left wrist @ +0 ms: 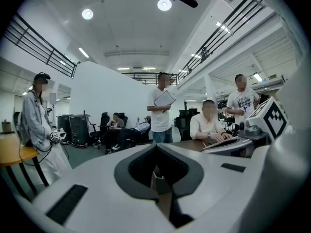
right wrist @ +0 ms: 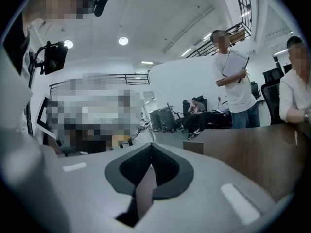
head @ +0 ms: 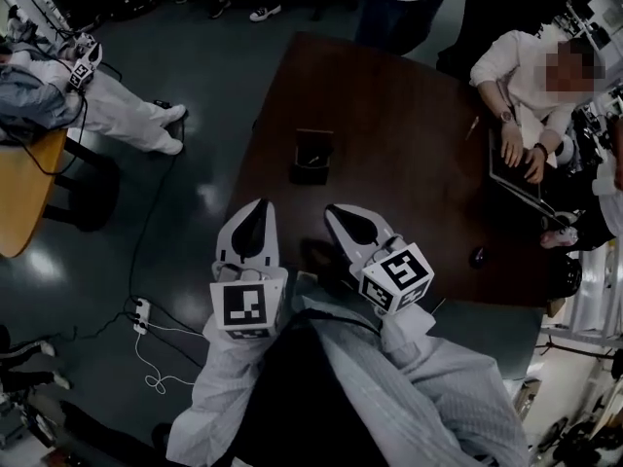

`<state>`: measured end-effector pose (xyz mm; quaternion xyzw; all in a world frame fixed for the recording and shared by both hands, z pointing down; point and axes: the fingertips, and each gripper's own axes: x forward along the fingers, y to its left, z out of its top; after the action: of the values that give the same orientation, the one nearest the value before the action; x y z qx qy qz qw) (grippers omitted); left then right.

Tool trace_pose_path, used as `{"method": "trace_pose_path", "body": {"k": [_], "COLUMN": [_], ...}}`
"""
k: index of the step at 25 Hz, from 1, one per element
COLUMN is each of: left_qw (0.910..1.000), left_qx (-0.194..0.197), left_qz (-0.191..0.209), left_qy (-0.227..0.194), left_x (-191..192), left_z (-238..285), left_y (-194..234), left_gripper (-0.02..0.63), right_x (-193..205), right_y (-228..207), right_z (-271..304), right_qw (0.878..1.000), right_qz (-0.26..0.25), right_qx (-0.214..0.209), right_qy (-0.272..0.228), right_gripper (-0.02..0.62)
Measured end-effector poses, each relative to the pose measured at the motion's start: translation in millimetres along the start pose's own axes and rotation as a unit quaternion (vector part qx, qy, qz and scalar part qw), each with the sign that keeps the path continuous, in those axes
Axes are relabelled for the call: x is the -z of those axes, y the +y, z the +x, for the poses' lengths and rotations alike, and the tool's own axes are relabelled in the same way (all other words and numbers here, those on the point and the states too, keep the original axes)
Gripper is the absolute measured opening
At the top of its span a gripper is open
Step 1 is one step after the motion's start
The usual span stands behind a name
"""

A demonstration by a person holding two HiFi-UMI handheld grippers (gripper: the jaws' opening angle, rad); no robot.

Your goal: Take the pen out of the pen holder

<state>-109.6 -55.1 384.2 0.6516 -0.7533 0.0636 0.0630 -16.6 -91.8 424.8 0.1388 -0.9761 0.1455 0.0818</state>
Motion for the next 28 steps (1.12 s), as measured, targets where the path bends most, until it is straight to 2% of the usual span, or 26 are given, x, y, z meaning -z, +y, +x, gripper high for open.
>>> {"method": "trace_pose_path", "body": {"k": [8,12,19,21,24,26,28], "left_qw": [0.9978,0.9931,0.9851,0.9835,0.9836,0.983,0.9829], "left_qx": [0.061,0.11,0.159,0.167,0.161,0.16,0.155], "left_qz": [-0.001,-0.002,-0.009,-0.014,-0.027,-0.042,-0.052], "left_qy": [0.028,0.04,0.064,0.068,0.075,0.08,0.085], "left_x": [5,15,31,37,43,51,58], "left_z": [72,100,133,138,144,143,140], "left_y": [-10,-21,-30,-29,-15,-5,4], "left_gripper": [0.005,0.005,0.005,0.005,0.005,0.005,0.005], "right_x": [-5,-3,11,17,23,28,37], "right_y": [-49,-69,-85,-90,-96,-102,-114], "right_z": [15,11,15,19,39,57,74], "right_qw": [0.999,0.995,0.989,0.987,0.983,0.973,0.955], "right_qz": [0.022,0.029,0.035,0.006,-0.077,-0.14,-0.202], "right_qx": [0.05,0.096,0.142,0.15,0.13,0.108,0.096], "right_qy": [-0.002,-0.003,0.022,0.049,0.106,0.148,0.195], "right_gripper": [0.003,0.003,0.003,0.003,0.003,0.016,0.032]}}
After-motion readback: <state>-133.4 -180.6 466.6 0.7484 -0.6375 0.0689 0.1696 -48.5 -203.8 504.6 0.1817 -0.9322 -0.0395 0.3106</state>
